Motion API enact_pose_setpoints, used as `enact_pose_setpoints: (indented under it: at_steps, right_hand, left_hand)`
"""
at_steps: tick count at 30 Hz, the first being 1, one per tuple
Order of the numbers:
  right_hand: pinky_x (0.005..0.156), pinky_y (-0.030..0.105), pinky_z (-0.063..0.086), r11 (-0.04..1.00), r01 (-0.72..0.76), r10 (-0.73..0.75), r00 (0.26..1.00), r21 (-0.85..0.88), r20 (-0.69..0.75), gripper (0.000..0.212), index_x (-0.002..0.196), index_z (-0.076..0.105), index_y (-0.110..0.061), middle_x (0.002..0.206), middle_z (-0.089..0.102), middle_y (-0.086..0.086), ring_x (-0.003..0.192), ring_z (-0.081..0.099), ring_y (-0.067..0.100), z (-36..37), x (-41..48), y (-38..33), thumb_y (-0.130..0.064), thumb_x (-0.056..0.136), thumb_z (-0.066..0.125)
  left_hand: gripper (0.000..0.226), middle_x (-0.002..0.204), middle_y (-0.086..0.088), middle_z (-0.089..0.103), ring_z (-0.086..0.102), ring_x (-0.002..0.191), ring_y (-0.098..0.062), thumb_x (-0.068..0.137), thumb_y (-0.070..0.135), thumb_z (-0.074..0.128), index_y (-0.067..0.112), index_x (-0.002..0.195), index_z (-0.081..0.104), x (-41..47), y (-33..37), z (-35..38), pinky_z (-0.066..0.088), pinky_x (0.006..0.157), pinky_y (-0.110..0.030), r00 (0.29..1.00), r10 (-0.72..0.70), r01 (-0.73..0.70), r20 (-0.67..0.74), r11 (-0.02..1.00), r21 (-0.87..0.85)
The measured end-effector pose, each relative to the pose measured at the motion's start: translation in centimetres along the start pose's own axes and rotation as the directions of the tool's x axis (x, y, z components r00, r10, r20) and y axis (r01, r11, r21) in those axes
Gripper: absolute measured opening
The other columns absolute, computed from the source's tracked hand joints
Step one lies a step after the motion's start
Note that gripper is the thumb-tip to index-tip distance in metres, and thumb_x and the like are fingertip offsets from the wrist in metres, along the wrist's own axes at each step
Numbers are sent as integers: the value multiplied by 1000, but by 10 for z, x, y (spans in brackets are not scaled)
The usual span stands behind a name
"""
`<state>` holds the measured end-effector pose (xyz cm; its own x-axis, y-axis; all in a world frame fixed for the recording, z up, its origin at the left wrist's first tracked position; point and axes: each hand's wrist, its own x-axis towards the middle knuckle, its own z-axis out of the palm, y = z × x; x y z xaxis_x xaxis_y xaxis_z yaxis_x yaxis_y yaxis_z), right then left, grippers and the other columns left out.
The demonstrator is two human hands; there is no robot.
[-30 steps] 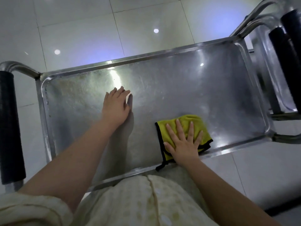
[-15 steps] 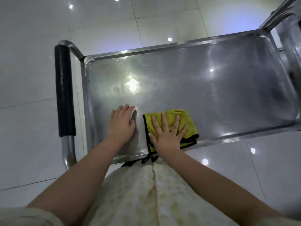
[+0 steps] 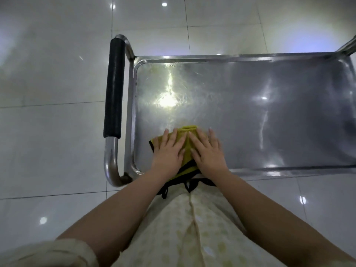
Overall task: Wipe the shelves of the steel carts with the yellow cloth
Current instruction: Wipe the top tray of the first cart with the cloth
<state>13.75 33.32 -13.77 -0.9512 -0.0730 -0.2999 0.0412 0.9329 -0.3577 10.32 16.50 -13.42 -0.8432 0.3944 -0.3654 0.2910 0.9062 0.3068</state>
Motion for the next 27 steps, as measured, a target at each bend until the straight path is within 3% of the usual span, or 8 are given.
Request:
enact_pose_setpoints:
  at_steps: [3, 5, 10, 14, 18, 22, 24, 27]
  right_hand:
    - [118, 45, 2, 991, -129, 129, 992, -35, -1, 51, 153, 15, -39, 163, 7, -10, 150, -3, 25, -13, 4, 28, -42, 104, 27]
    - [118, 46, 6, 986, -132, 135, 991, -102, 23, 52, 152, 19, -38, 163, 13, -7, 149, 4, 29, -20, 13, 40, -38, 103, 32]
    - [118, 50, 5, 968, -7, 36, 993, -250, 113, 56, 151, 19, -39, 162, 12, 2, 147, 5, 33, -32, 28, 56, -53, 99, 31]
    - [116, 56, -7, 961, 58, -20, 990, -271, 141, 66, 151, 14, -46, 163, 1, -2, 147, -6, 33, -36, 39, 80, -69, 91, 28]
    - [114, 58, -13, 964, 36, 2, 990, -263, 143, 73, 151, 0, -49, 163, -9, -5, 146, -16, 35, -38, 48, 100, -75, 87, 26]
    - [112, 63, -13, 936, 80, -22, 986, -344, 168, 75, 149, -15, -47, 162, -18, -1, 145, -21, 39, -33, 48, 102, -75, 88, 17]
    - [112, 63, -15, 935, 73, -16, 987, -347, 163, 76, 150, -13, -45, 162, -16, -1, 145, -20, 40, -34, 47, 102, -74, 89, 20]
    - [112, 60, -18, 950, 63, -20, 990, -305, 143, 78, 154, 2, -41, 164, -7, -1, 147, -13, 39, -37, 46, 105, -70, 89, 34]
  left_hand:
    - [70, 157, -8, -28, -23, 144, -36, 95, 64, 15, 35, 149, -19, 8, 32, 16, -11, 109, -67, 995, -87, 82, 39, 989, 121]
    - [83, 154, -11, -35, -27, 141, -40, 89, 74, 15, 33, 146, -29, 9, 43, 25, -16, 103, -71, 986, -161, 156, 31, 980, 128]
    - [82, 158, -2, -28, -21, 145, -32, 78, 82, 2, 44, 143, -29, 11, 27, 23, -23, 100, -69, 990, -142, 140, -1, 979, 148]
    - [73, 161, 7, -15, -7, 149, -25, 81, 82, 1, 52, 144, -21, 9, -8, 15, -14, 109, -66, 993, -99, 108, -59, 980, 167]
    - [68, 161, 8, -12, -6, 149, -28, 82, 80, -2, 54, 142, -22, -2, -48, 7, -8, 112, -63, 943, -301, 317, -140, 942, 112]
    - [72, 158, 5, -24, -20, 144, -37, 82, 79, 2, 50, 141, -27, 6, -38, 9, -18, 104, -70, 880, -457, 467, -127, 882, 63]
    - [74, 157, 4, -26, -17, 144, -40, 81, 80, 4, 50, 142, -28, 16, -20, 13, -25, 100, -70, 899, -421, 431, -122, 899, 72]
    - [76, 157, 5, -26, -13, 145, -41, 80, 81, 9, 52, 142, -25, 50, 17, 14, -25, 99, -70, 975, -208, 217, -80, 969, 122]
